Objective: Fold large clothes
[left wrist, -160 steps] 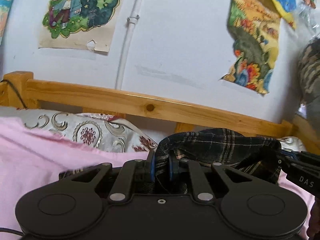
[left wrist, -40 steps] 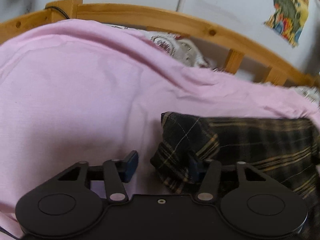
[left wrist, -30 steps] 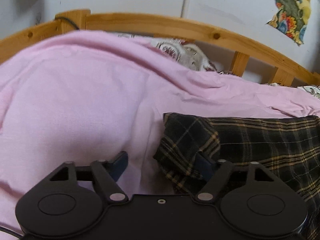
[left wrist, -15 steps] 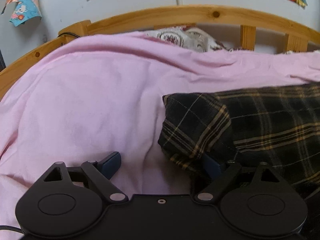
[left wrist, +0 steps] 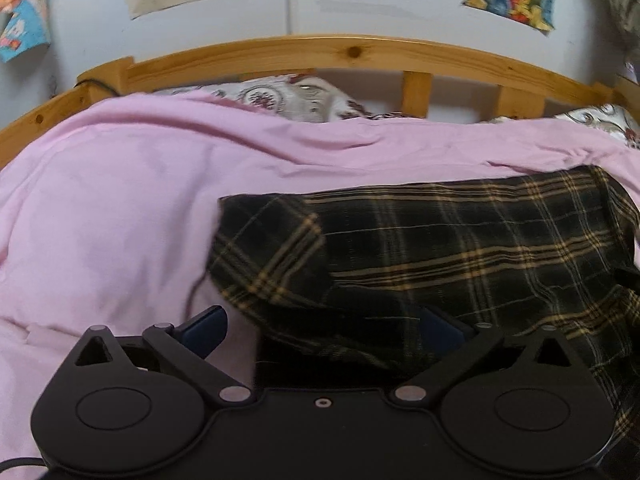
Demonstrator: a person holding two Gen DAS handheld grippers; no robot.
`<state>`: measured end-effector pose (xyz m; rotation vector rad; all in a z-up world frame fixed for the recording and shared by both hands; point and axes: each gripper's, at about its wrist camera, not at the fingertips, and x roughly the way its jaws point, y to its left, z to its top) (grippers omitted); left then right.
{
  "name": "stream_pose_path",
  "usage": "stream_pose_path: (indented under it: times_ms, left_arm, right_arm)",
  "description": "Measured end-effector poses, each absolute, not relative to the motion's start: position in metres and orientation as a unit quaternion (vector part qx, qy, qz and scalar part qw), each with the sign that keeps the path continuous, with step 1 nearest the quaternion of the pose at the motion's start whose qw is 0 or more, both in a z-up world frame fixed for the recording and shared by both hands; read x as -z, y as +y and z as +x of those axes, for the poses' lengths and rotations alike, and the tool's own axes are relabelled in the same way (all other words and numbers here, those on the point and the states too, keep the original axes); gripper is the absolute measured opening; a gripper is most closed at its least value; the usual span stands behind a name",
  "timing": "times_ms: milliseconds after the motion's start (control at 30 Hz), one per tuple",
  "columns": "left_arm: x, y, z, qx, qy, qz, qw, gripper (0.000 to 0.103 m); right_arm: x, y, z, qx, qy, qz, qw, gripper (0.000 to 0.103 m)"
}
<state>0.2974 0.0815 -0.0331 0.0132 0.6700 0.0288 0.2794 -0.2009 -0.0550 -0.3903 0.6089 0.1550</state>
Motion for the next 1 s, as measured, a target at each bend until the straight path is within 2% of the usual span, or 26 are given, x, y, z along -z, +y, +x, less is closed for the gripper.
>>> stream_pose_path:
  times_ms: [233, 300, 400, 467, 500, 600, 633, 733, 867, 1000]
  left_arm:
    - [0.031, 0.092, 0.329, -0.065, 0.29, 0.056, 0.953, 0.102]
    - [0.031, 0.105, 0.347, -0.068, 0.293, 0.041, 0.953, 0.096]
    - [0.032, 0.121, 0.369, -0.065, 0.313, 0.021, 0.947, 0.08]
    - [0.033, 0.128, 0.378, -0.038, 0.327, -0.002, 0.944, 0.057]
    - [0.034, 0.13, 0.382, -0.027, 0.333, -0.011, 0.943, 0.052]
    - [0.037, 0.131, 0.391, -0.013, 0.34, -0.012, 0.94, 0.02]
    - [0.038, 0.132, 0.393, -0.017, 0.339, -0.01, 0.941, 0.012]
    - [0.037, 0.138, 0.397, -0.016, 0.324, -0.038, 0.945, 0.007]
    - [0.018, 0.143, 0.397, -0.01, 0.265, -0.07, 0.962, 0.006]
    - [0.017, 0.136, 0.404, -0.011, 0.254, -0.051, 0.966, 0.006]
  right_arm:
    - [0.055, -0.21, 0.324, -0.032, 0.296, -0.196, 0.934, 0.103]
    - [0.054, -0.225, 0.346, -0.006, 0.303, -0.173, 0.937, 0.102]
    - [0.051, -0.247, 0.373, 0.002, 0.328, -0.124, 0.936, 0.089]
    - [0.051, -0.259, 0.385, -0.009, 0.357, -0.081, 0.931, 0.071]
    - [0.052, -0.263, 0.389, -0.014, 0.367, -0.068, 0.928, 0.066]
    - [0.056, -0.267, 0.394, -0.015, 0.383, -0.065, 0.921, 0.032]
    - [0.057, -0.267, 0.395, -0.013, 0.384, -0.066, 0.921, 0.013]
    - [0.054, -0.271, 0.399, -0.011, 0.372, -0.058, 0.927, 0.004]
    - [0.035, -0.275, 0.412, 0.005, 0.325, -0.051, 0.944, 0.004]
    - [0.026, -0.275, 0.428, 0.008, 0.307, -0.059, 0.95, 0.003]
